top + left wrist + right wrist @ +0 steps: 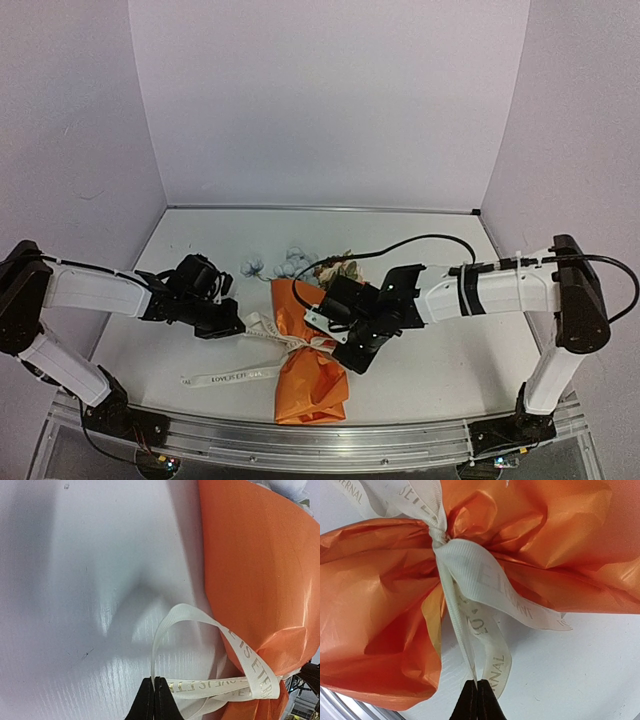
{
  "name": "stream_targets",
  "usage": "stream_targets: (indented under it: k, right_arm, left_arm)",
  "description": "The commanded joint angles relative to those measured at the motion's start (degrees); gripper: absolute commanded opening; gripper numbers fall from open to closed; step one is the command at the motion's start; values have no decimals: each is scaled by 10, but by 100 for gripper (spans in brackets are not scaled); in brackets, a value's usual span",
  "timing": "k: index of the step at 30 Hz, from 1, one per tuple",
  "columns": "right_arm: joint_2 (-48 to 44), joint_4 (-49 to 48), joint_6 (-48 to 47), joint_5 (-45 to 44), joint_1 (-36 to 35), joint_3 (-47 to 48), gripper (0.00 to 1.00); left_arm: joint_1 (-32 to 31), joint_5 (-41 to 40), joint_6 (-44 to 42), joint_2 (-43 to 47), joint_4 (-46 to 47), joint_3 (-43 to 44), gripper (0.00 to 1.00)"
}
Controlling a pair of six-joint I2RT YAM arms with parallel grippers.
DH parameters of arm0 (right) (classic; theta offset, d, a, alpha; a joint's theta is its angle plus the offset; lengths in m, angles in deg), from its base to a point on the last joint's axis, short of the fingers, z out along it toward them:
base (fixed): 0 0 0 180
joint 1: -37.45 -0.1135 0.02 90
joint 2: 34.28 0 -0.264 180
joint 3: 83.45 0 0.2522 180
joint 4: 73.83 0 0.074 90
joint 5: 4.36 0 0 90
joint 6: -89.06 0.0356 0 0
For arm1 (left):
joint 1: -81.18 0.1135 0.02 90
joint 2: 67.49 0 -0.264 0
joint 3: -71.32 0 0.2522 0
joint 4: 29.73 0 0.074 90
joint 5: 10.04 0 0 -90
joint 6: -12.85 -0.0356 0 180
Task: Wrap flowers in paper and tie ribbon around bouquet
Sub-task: Tie the half-tied ribbon around the folded bouquet.
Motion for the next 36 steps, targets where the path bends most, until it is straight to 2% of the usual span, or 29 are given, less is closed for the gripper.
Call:
stream_targets:
  k: [1,36]
  right_arm:
    - [-38,69,8,-29,-1,-33,0]
    - [-115,56,53,-71,9,-193,0]
  left_arm:
    - [31,-48,-8,17,-46,13,0]
    - [56,-45,-20,23,-74,11,0]
